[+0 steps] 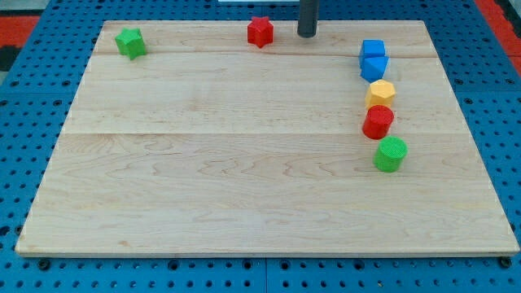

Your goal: Slightly move red star towards the right

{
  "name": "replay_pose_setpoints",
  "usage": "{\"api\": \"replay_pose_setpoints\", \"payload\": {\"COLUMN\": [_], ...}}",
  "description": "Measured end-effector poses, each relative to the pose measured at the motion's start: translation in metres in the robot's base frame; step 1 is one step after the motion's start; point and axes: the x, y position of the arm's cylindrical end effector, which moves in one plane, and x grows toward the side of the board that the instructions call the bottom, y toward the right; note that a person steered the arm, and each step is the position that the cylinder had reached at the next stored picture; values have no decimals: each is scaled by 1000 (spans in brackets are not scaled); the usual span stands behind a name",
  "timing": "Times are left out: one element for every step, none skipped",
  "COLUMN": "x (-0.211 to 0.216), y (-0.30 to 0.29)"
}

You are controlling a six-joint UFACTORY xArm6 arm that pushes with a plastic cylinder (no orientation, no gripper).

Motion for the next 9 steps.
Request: {"api": "replay_pose_setpoints", "payload": {"x": [0, 13, 18, 13, 6, 35, 54, 46, 44], "y": [-54, -133, -96, -113, -167, -184, -184, -146, -121]}}
